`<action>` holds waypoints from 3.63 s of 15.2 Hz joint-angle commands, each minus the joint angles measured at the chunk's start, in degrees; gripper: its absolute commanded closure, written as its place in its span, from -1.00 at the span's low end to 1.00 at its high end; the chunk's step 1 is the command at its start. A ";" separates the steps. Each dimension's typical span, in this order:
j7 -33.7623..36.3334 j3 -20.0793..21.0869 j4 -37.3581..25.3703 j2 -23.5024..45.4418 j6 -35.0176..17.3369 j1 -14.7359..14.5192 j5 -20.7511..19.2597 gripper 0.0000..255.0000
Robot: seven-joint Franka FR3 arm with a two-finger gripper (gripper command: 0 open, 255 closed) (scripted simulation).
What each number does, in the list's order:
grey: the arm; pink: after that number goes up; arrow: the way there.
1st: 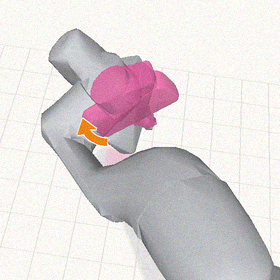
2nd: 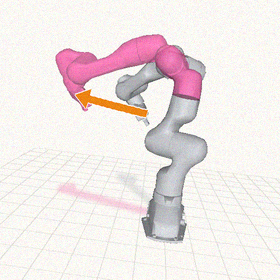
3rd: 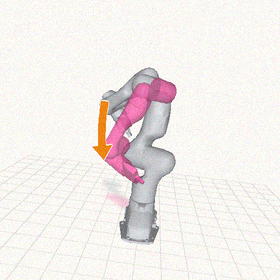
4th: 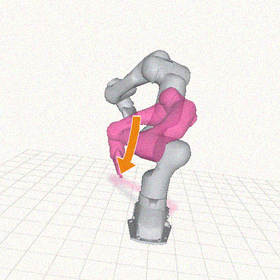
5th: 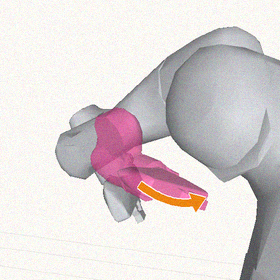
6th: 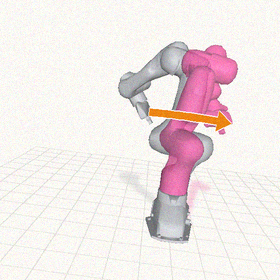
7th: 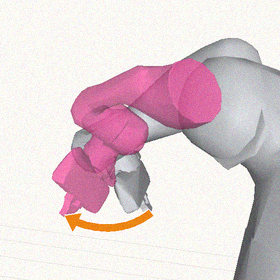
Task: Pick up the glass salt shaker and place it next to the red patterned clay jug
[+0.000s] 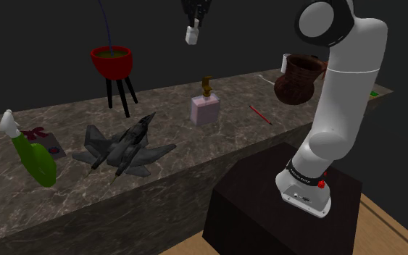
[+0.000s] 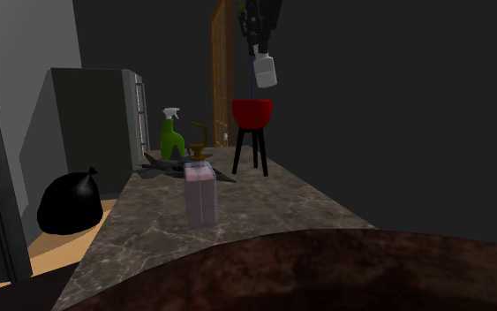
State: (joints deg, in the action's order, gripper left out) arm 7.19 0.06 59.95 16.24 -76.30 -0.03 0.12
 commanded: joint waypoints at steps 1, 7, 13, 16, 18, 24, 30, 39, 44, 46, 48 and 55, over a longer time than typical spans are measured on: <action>0.07 0.02 -2.30 0.85 1.49 -0.05 -0.01 1.00; -7.07 -2.63 10.60 -8.24 -2.30 4.55 0.38 1.00; -14.69 -5.99 17.89 -13.84 -3.98 8.75 0.28 1.00; -18.65 -7.89 20.15 -15.66 -4.41 10.77 0.11 1.00; -21.34 -9.24 21.22 -16.55 -4.60 12.09 -0.02 1.00; -29.65 -13.45 22.47 -17.63 -4.78 16.16 -0.29 1.00; -38.38 -17.89 20.86 -16.28 -4.46 20.48 0.02 1.00; -42.51 -19.92 26.44 -16.89 -9.45 22.56 -0.19 1.00; -42.17 -19.75 31.95 -18.26 -13.68 22.41 -0.65 1.00; -42.07 -19.71 33.99 -18.68 -15.32 22.38 -0.79 1.00; -41.98 -19.67 35.95 -19.04 -16.94 22.36 -0.91 1.00; -41.79 -19.62 42.22 -19.80 -22.49 22.34 -1.18 1.00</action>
State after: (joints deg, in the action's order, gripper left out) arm -34.68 -19.60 101.43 -3.56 -98.03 22.35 -1.06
